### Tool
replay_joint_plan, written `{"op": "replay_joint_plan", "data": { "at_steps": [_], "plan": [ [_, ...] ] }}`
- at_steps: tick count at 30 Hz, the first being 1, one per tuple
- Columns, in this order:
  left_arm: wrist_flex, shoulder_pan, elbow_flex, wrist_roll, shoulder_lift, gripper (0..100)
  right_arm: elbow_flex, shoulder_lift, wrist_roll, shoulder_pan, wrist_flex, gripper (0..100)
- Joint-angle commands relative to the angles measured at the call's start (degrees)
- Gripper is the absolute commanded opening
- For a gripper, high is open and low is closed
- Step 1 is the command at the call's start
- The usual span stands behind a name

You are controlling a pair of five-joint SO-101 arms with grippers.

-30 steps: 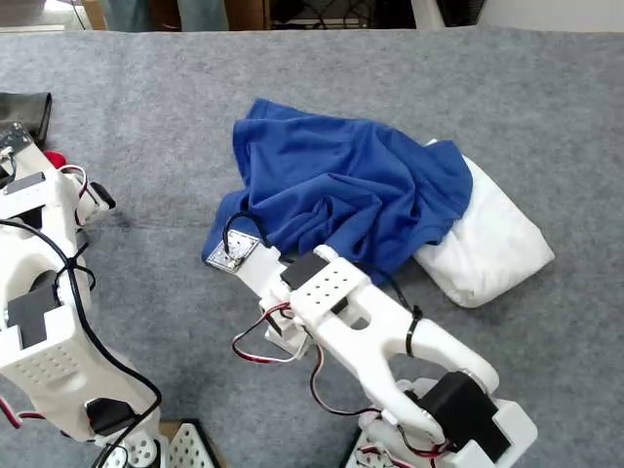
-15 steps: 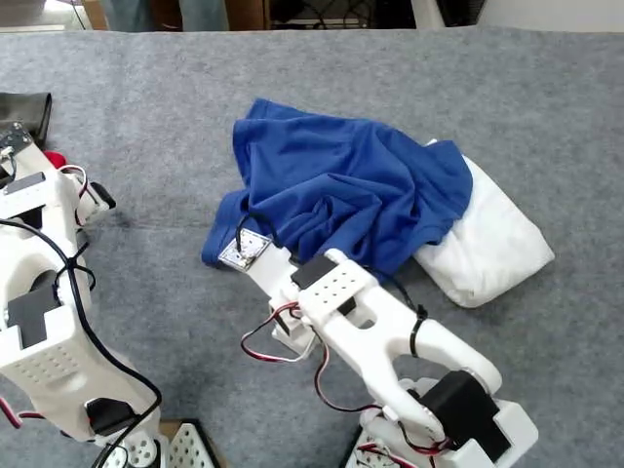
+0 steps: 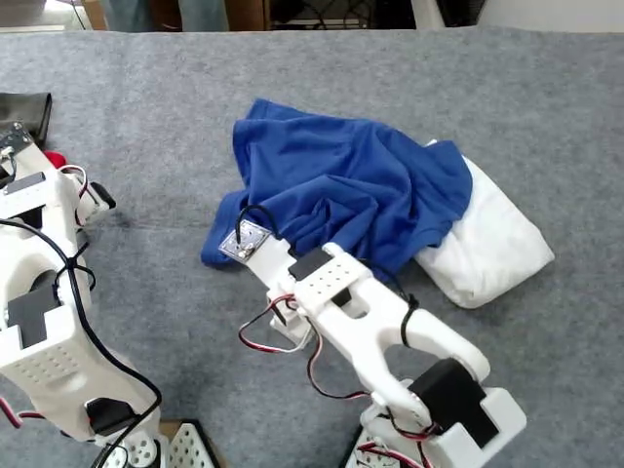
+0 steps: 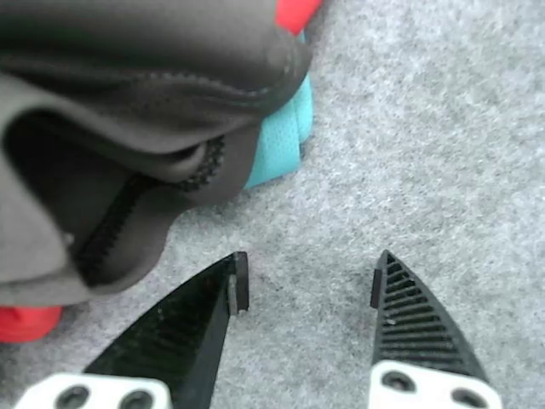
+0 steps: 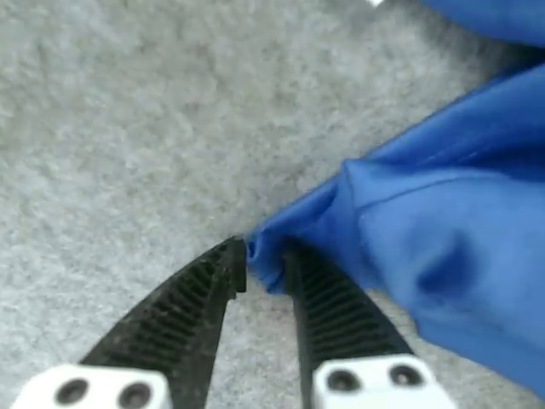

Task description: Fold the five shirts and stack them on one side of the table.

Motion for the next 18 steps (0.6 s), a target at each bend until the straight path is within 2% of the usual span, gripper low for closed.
{"op": "replay_joint_plan", "data": {
  "at_steps": [1, 6, 12, 14, 18],
  "plan": [
    [-0.44, 0.4, -2.77, -0.35, -0.53, 25, -0.31, 1.63, 0.44, 0.0, 0.09, 4.7],
    [-0.44, 0.4, -2.77, -0.35, -0.53, 25, -1.36, 1.63, 0.44, 0.0, 2.64, 4.3],
    [-0.35, 0.48, -2.59, -0.35, -0.53, 25, -9.1, -1.36, 0.53, 0.62, 11.87, 1.4],
    [-0.35, 0.48, -2.68, -0.35, -0.53, 25, -13.05, -5.23, 0.62, 2.99, 15.56, 1.4],
    [2.73, 3.03, -3.38, 0.09, -0.62, 25, -20.88, -13.32, 4.4, 13.1, 21.19, 1.4]
  ]
}}
